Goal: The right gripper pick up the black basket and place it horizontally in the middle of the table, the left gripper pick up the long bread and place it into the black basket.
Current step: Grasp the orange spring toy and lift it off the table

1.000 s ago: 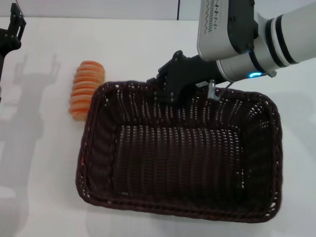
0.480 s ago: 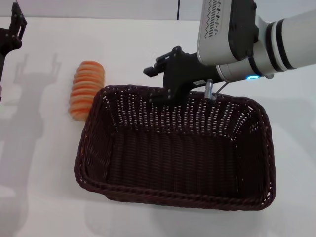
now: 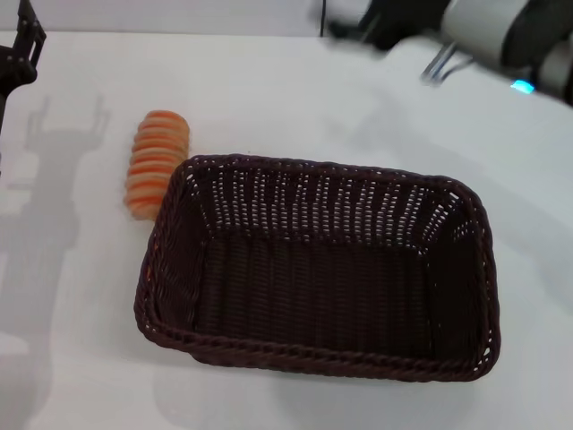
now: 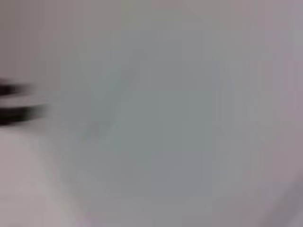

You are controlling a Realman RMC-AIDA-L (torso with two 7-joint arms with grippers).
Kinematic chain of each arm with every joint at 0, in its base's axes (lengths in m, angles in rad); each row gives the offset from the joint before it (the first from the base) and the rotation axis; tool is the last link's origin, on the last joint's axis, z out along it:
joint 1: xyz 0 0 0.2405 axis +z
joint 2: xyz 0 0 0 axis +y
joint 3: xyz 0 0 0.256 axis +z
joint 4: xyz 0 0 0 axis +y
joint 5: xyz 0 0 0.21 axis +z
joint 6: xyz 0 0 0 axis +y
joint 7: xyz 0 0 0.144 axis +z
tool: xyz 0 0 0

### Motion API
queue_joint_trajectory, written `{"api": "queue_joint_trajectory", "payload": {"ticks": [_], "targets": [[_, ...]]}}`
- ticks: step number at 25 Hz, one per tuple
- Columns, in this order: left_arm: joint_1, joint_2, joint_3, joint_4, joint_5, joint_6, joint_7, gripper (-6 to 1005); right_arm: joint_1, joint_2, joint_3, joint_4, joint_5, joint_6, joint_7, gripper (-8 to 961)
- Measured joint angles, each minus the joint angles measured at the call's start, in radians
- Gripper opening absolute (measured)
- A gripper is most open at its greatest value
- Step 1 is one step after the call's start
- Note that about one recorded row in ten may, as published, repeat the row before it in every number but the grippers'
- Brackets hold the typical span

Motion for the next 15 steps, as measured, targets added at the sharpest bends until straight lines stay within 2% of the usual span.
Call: {"api": "queue_joint_trajectory", "payload": {"ticks": [2, 5, 8, 11, 12, 13, 15], "targets": [[-0.008, 0.001, -0.001, -0.001, 0.001, 0.0, 0.005, 778, -0.068, -0.003, -0.077, -0.002, 0.008, 0.319, -0.002, 750], [-0.027, 0.005, 0.004, -0.002, 0.005, 0.0, 0.01, 778, -0.126, -0.003, -0.179, 0.056, -0.006, 0.679, 0.074, 835], [-0.043, 0.009, 0.008, -0.005, 0.008, -0.005, 0.007, 778, -0.181, -0.005, -0.264, 0.166, -0.081, 1.008, 0.31, 833], [-0.043, 0.013, 0.011, -0.055, 0.036, -0.058, 0.0, 778, -0.255, -0.006, -0.293, 0.268, -0.204, 1.174, 0.605, 831], [-0.035, 0.018, 0.01, -0.09, 0.053, -0.098, -0.003, 778, -0.301, -0.007, -0.298, 0.339, -0.276, 1.229, 0.776, 831], [-0.024, 0.024, 0.008, -0.133, 0.071, -0.154, -0.006, 778, -0.301, -0.007, -0.298, 0.339, -0.276, 1.229, 0.776, 831], [0.007, 0.043, 0.003, -0.256, 0.117, -0.305, -0.008, 778, -0.332, -0.006, -0.307, 0.421, -0.326, 1.292, 0.915, 832]]}}
